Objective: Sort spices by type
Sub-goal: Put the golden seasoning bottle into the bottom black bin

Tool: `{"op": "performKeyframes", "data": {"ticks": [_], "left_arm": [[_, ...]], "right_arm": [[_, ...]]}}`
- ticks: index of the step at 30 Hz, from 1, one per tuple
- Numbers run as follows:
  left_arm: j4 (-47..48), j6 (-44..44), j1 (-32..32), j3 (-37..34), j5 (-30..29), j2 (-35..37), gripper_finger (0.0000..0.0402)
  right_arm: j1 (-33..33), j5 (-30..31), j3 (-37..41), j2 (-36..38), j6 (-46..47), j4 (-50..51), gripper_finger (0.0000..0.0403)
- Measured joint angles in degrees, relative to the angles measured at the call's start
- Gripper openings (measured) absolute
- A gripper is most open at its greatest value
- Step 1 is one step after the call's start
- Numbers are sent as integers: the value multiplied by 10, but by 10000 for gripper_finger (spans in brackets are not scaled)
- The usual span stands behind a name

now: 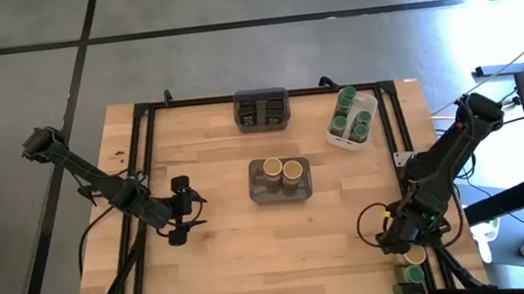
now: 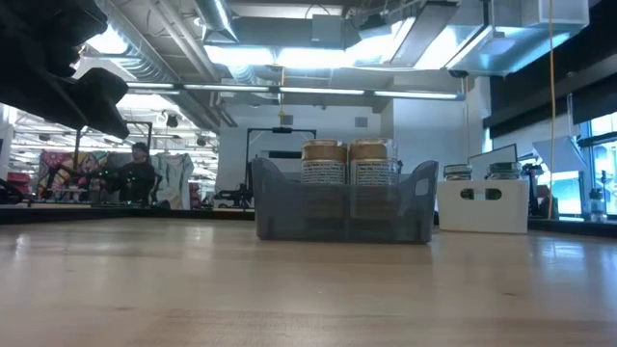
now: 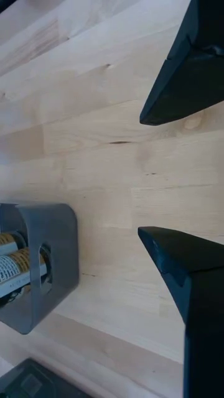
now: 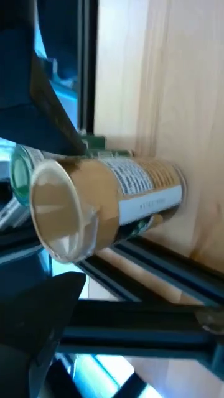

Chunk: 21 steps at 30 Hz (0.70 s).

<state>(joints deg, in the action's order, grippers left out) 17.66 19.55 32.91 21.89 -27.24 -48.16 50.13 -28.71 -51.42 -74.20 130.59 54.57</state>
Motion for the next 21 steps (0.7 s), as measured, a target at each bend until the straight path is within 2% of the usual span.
{"op": "performKeyframes", "data": {"ticks": [9, 21], "left_arm": [[-1, 0, 0, 0, 0, 0, 278], [-1, 0, 0, 0, 0, 0, 278]], "right_arm": [[6, -4, 2, -28, -8, -5, 321], [13, -40, 2, -67, -49, -5, 320]]}}
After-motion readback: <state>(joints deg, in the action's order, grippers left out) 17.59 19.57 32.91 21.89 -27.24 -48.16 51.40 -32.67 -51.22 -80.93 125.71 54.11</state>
